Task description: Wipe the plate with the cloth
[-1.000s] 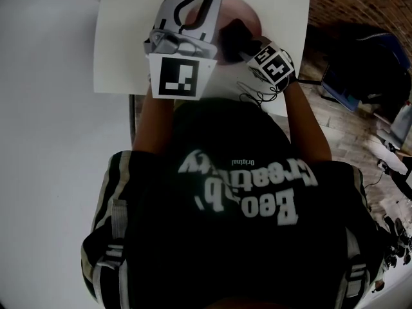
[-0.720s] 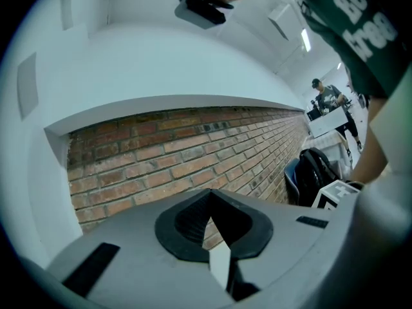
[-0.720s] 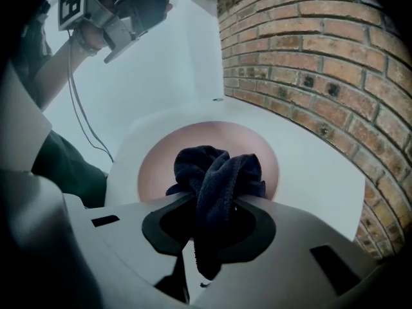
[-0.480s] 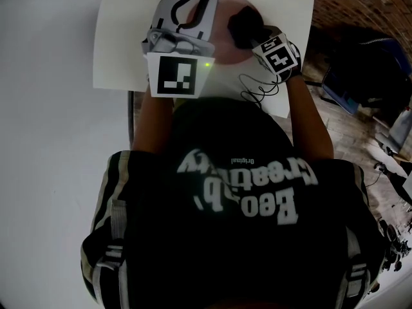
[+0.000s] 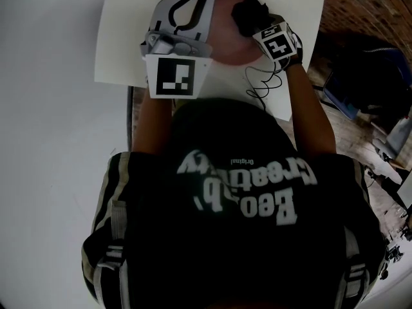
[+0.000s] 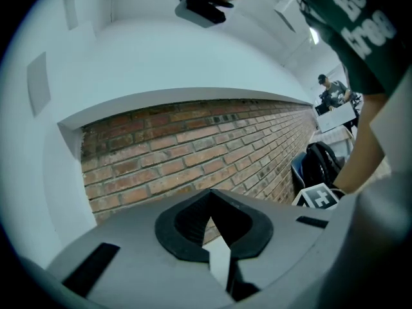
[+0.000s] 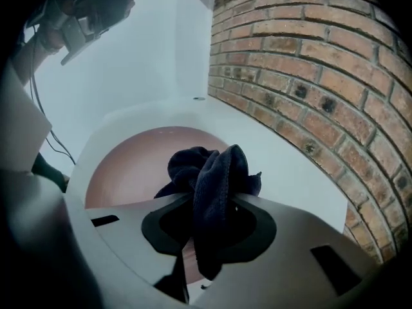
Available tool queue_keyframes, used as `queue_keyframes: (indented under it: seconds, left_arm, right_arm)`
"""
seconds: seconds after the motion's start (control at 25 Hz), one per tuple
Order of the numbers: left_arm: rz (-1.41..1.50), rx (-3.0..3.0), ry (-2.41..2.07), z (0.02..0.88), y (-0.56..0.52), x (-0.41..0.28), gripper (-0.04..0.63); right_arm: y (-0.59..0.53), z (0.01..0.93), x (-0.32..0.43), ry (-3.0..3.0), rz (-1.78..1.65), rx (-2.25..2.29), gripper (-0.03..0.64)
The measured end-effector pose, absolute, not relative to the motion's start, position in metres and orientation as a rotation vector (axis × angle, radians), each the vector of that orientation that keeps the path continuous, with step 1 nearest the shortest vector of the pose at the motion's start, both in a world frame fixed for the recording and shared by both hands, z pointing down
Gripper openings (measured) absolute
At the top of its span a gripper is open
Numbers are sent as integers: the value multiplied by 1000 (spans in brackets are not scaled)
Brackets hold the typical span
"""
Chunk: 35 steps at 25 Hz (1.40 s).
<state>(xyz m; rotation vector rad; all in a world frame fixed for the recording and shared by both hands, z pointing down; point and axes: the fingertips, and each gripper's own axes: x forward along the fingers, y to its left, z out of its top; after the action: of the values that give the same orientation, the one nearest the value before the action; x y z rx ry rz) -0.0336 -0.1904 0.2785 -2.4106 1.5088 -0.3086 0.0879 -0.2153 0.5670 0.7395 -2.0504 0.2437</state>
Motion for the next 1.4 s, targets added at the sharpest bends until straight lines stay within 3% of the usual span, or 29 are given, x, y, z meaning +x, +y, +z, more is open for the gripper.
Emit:
queue_keyframes:
  seconds: [0.96, 1.4]
  left_arm:
    - [-342, -2380, 1596, 288, -183, -97, -2]
    - [-343, -2378, 1607, 290, -183, -101, -2]
  right_arm:
    - [-213, 572, -21, -2125, 223, 629, 77]
    - [-181, 577, -40, -2208, 395, 507, 77]
